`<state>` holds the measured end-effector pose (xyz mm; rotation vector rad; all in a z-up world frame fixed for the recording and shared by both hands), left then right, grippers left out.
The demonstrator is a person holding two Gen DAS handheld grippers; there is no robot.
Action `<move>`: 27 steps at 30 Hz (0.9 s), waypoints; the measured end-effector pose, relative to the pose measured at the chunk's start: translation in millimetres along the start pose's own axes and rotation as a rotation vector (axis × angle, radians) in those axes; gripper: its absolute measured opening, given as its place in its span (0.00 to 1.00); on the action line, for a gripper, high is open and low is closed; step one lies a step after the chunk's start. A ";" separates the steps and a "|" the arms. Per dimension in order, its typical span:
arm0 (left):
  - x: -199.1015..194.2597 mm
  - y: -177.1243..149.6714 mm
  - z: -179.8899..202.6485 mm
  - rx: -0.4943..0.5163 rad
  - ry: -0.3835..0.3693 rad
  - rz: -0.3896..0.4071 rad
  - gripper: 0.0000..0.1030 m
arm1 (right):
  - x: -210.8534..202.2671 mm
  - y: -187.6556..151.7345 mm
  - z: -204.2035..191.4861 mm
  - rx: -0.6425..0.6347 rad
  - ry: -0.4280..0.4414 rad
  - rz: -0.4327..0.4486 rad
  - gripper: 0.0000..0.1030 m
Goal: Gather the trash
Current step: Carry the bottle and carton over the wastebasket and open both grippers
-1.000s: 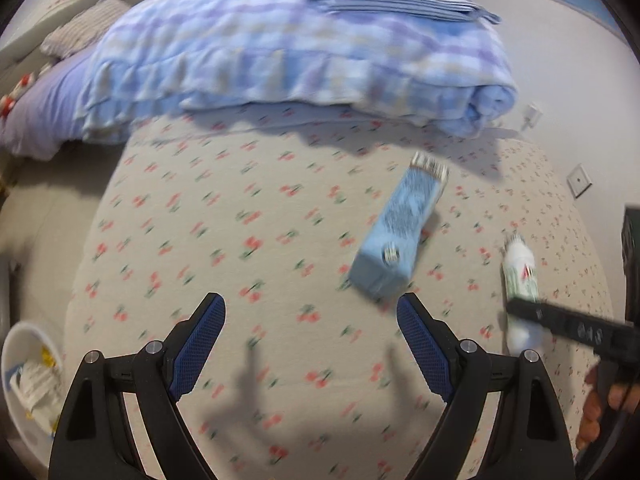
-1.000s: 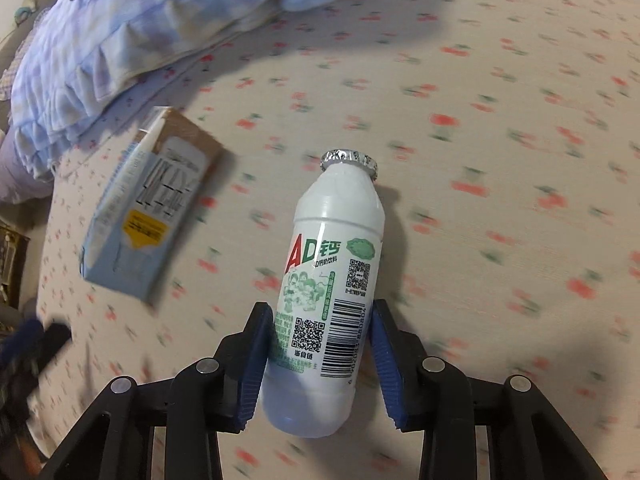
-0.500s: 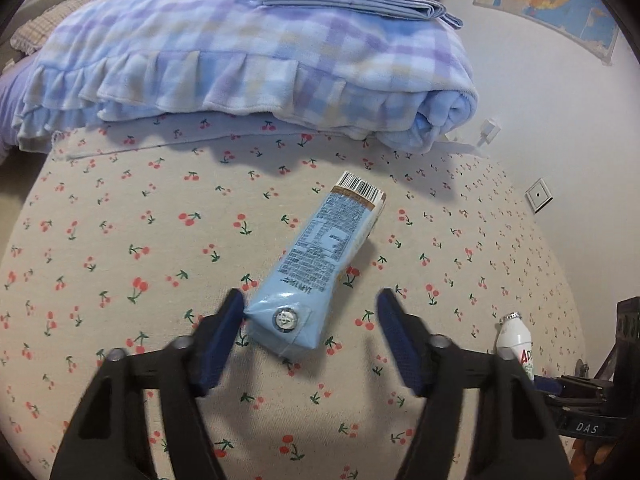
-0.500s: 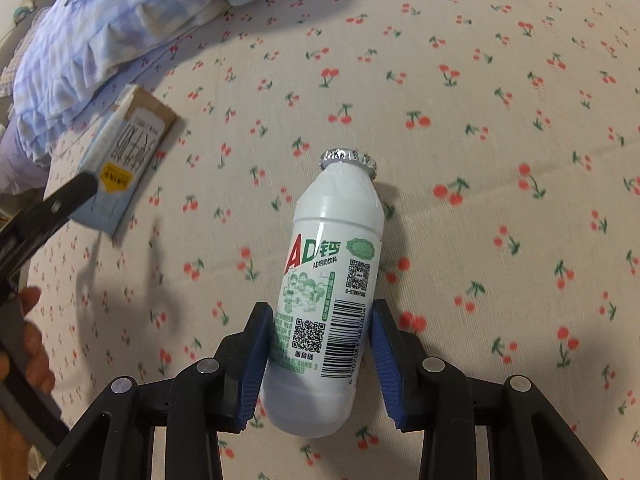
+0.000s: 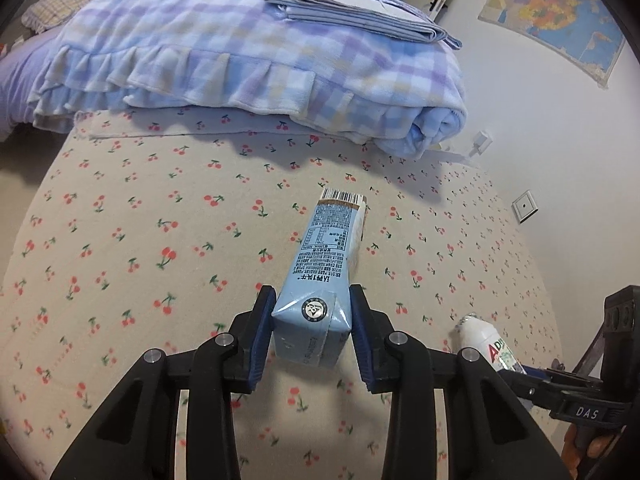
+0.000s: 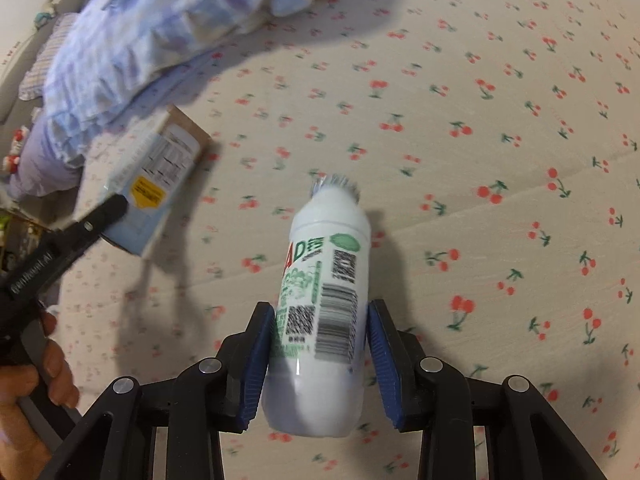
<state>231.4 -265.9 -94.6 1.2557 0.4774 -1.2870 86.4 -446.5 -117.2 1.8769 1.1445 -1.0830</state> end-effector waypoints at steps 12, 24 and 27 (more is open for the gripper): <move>-66.3 -32.4 -29.2 -0.040 -0.001 0.023 0.37 | -12.4 -15.3 -29.8 -0.011 0.064 0.025 0.39; -120.0 -54.9 -88.2 -0.109 0.025 0.057 0.37 | -8.7 -23.2 -93.4 -0.102 0.118 0.018 0.39; -133.4 -62.1 -112.3 -0.146 0.041 0.058 0.37 | -2.4 -25.5 -110.9 -0.129 0.123 0.010 0.39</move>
Point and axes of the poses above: each gripper's, at about its wrist camera, not at the fingertips, and x roughly the way its jaws point, z to its right, y to its top, the point moved 7 cm from there along x, roughly the way its jaws point, and after that the axes turned 9 degrees about -z, right-handed, at the moved point
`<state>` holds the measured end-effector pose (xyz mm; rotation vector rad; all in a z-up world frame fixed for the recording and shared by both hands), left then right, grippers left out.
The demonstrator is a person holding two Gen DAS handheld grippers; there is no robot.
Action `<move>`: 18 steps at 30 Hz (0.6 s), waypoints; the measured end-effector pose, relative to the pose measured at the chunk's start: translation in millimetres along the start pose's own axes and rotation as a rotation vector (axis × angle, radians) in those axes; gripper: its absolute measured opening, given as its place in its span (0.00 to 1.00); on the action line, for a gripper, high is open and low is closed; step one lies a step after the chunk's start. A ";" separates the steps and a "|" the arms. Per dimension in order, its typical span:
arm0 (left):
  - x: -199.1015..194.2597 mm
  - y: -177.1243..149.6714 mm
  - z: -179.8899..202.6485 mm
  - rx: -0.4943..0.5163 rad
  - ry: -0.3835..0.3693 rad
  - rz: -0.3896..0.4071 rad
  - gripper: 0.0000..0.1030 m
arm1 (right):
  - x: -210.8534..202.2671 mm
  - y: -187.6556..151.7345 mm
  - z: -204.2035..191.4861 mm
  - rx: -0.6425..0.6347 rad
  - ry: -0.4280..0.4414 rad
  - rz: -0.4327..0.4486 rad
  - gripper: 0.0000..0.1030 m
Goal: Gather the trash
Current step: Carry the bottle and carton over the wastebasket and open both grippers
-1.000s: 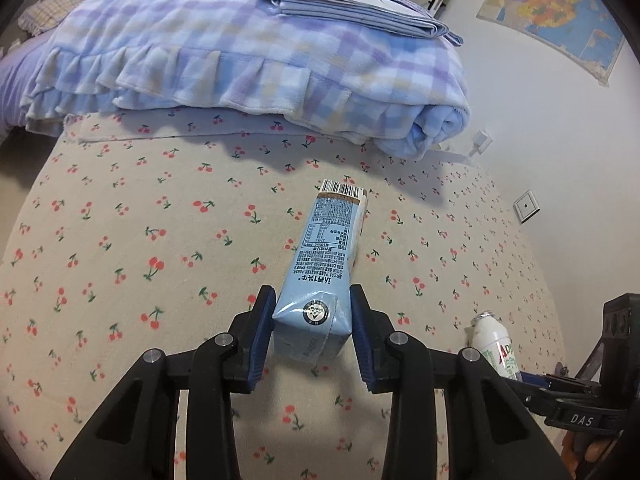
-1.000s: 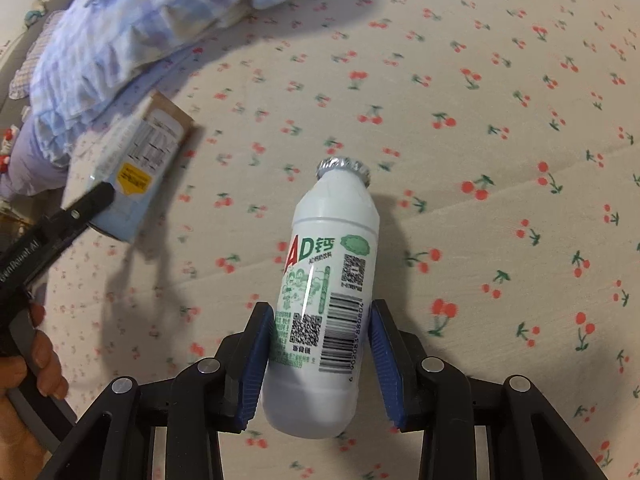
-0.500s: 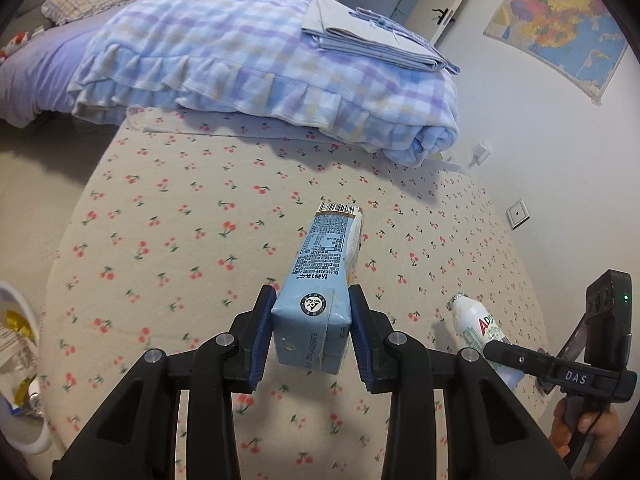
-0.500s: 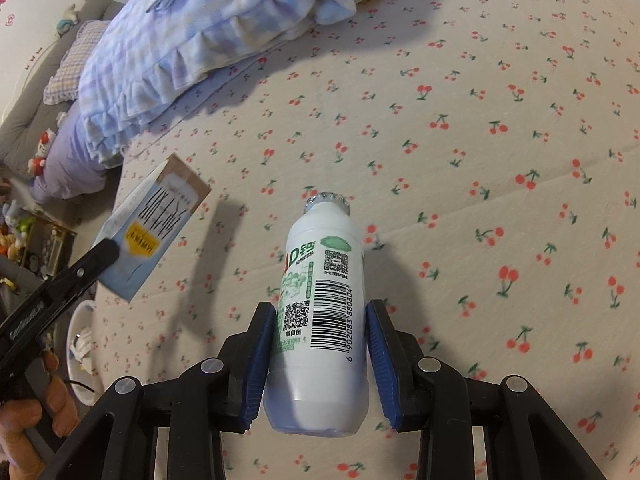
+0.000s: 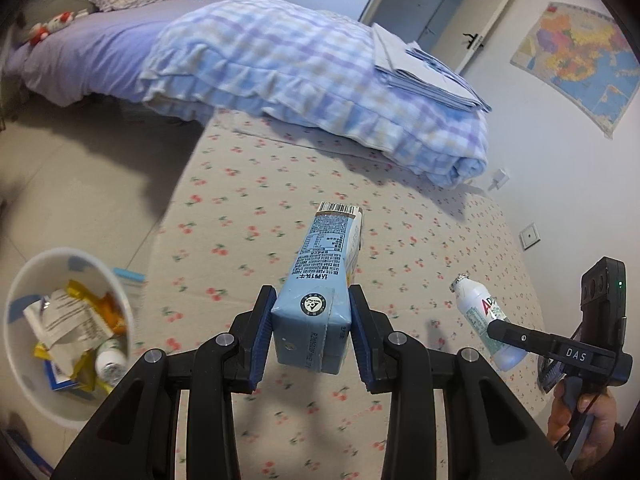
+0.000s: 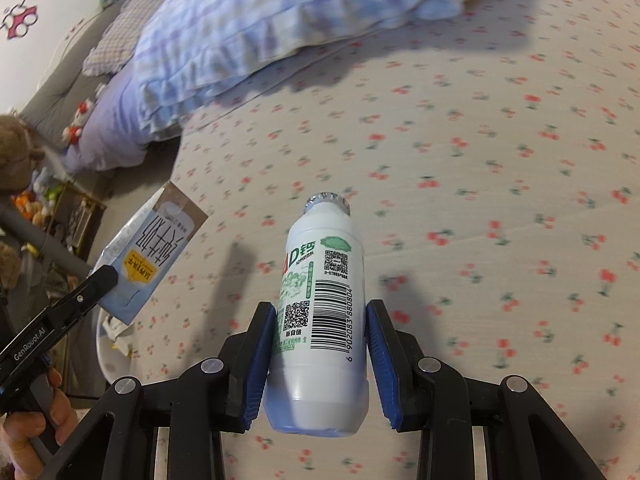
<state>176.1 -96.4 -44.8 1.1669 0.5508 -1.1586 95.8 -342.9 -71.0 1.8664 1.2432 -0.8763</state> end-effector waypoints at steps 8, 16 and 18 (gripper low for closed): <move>-32.9 -7.0 -55.1 -0.072 0.032 0.027 0.37 | 28.1 -0.4 -51.5 -0.083 0.016 -0.038 0.39; -64.1 -20.3 -112.9 -0.161 0.060 0.045 0.37 | 56.5 -3.9 -101.2 -0.150 0.037 -0.077 0.39; -71.9 -24.5 -127.3 -0.186 0.067 0.050 0.37 | 63.3 -5.6 -111.1 -0.162 0.043 -0.087 0.39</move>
Point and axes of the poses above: each gripper's, at about its wrist camera, not at the fingertips, and x roughly the way its jaws point, z to its right, y to its top, the point moved 7 cm from there along x, roughly the way its jaws point, and after that the axes turned 9 degrees about -z, right-handed, at the moved point
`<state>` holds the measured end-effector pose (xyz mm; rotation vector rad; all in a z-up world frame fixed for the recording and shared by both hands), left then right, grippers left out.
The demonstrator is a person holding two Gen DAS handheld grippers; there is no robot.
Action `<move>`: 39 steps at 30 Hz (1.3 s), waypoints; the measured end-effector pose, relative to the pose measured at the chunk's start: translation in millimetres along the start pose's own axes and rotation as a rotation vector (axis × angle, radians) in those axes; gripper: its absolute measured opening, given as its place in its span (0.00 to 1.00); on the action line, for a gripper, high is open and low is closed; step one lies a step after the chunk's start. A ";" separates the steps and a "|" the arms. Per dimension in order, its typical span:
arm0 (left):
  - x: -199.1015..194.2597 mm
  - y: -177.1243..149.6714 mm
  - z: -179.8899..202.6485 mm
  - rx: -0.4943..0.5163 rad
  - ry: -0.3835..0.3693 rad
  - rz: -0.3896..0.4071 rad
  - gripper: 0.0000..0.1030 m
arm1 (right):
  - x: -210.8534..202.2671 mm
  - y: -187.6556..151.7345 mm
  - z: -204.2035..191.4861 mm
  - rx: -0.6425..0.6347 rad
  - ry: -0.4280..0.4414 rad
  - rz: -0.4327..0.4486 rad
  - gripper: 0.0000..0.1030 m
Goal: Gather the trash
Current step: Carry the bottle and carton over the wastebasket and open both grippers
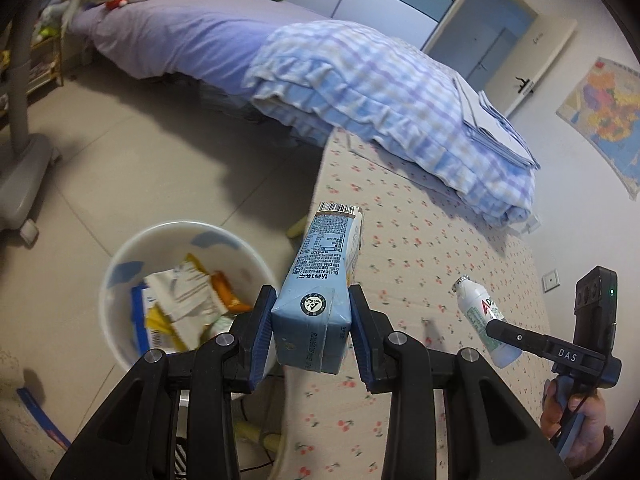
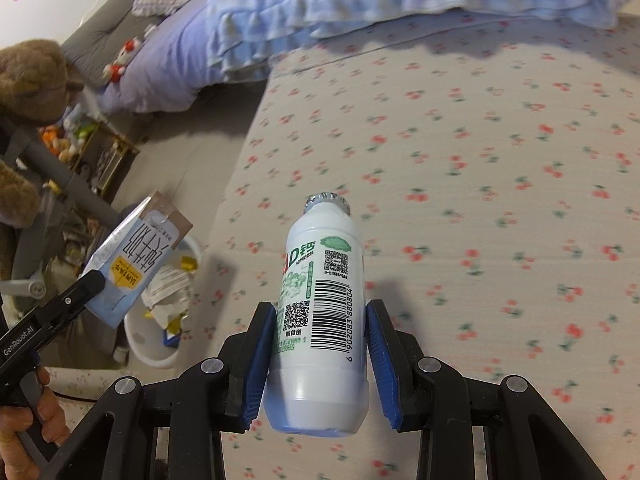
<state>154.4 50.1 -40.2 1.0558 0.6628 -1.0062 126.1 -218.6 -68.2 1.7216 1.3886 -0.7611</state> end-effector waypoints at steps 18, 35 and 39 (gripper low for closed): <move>-12.1 -9.3 -92.4 -0.158 0.208 -0.053 0.79 | 59.3 5.4 -98.2 -0.118 0.067 -0.064 0.39; -27.5 -7.1 -132.5 -0.221 0.309 -0.044 0.83 | 127.8 11.0 -179.2 -0.172 0.166 -0.125 0.40; -30.9 -6.0 -141.3 -0.245 0.316 -0.041 0.83 | 145.5 9.4 -192.9 -0.170 0.195 -0.148 0.40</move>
Point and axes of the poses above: each gripper's, at about its wrist camera, not at the fingertips, and x roughly the way its jaws point, z to its right, y to its top, the point moved 7 cm from there along x, roughly the way its jaws point, and after that the axes turned 9 degrees about -z, right-handed, at the moved point
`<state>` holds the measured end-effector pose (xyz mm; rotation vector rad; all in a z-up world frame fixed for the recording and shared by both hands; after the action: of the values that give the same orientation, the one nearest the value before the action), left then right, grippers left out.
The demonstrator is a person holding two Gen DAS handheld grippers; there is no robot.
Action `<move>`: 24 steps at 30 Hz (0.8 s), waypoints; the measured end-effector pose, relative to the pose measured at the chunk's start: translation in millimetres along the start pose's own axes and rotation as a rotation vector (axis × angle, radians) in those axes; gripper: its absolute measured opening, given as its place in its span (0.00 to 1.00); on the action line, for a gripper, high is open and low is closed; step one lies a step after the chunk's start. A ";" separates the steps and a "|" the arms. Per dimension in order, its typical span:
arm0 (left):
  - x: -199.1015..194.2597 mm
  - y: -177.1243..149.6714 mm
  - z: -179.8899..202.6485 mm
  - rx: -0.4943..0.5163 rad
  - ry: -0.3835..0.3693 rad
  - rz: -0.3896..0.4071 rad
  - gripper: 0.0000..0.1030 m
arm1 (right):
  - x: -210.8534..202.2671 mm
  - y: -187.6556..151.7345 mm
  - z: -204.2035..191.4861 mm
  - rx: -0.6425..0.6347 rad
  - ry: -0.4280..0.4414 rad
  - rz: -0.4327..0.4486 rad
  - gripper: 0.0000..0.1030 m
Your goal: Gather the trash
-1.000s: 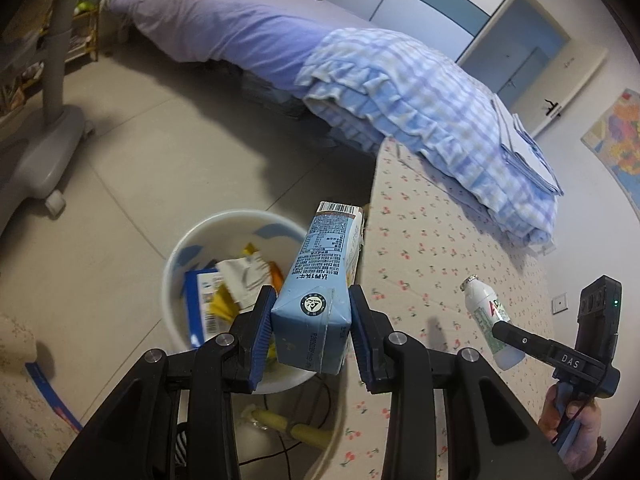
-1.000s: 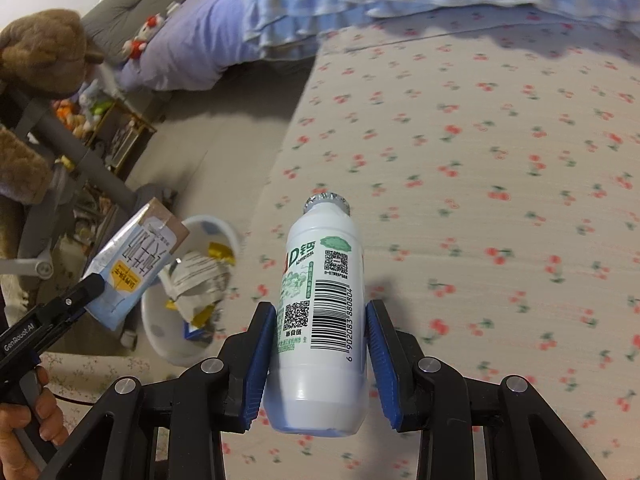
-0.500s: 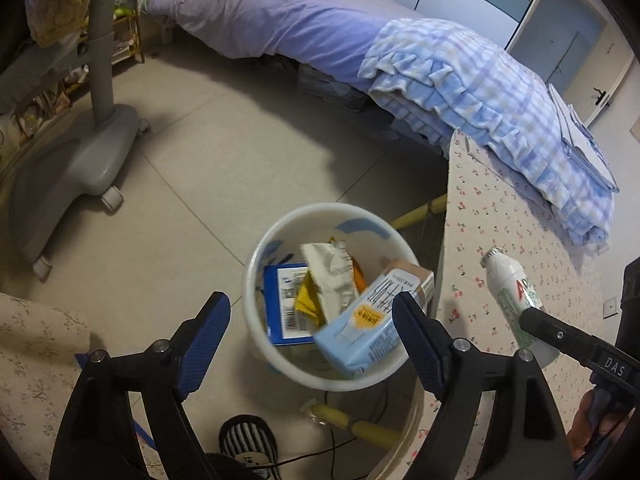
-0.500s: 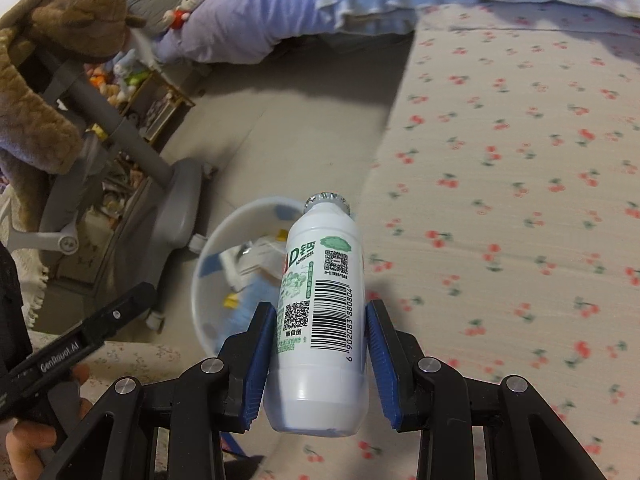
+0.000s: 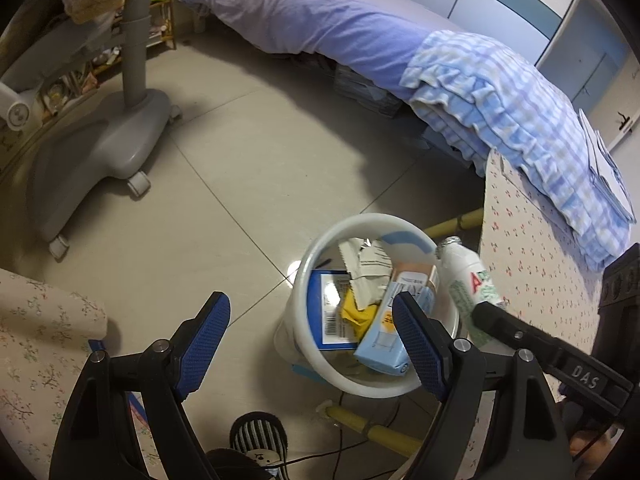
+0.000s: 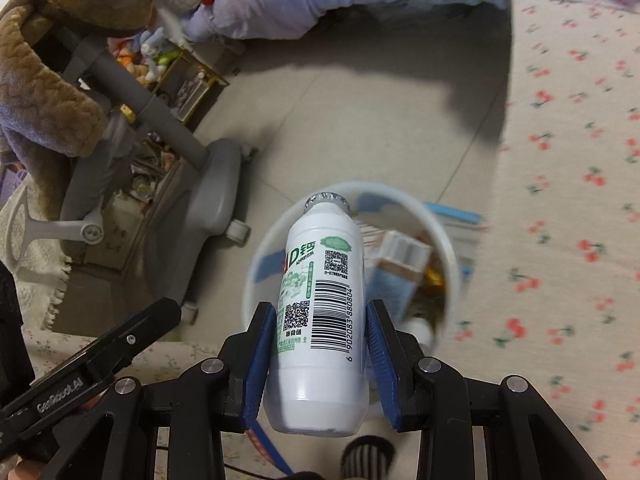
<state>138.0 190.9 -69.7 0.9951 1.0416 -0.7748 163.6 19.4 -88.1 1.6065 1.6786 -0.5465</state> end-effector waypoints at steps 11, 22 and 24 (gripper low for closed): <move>2.5 0.1 -3.7 -0.012 0.005 -0.007 0.83 | -0.6 8.9 -1.5 0.017 0.028 0.025 0.70; -7.8 -19.1 40.1 0.076 -0.016 0.038 0.98 | -82.3 -29.4 43.2 0.013 -0.195 0.090 0.84; -11.6 -30.3 51.6 0.102 -0.022 0.047 0.99 | -103.9 -38.9 51.8 0.016 -0.245 0.122 0.94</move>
<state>124.4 132.6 -58.5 1.0921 0.9643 -0.8051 131.2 -92.5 -50.5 1.5714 1.3898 -0.6668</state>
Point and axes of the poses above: each gripper's, at about its wrist camera, not at the fingertips, and x roughly the way its jaws point, z to its right, y to its top, the point moved 7 cm from there along x, roughly the way its jaws point, and after that the axes turned 9 degrees about -z, right-handed, at the moved point
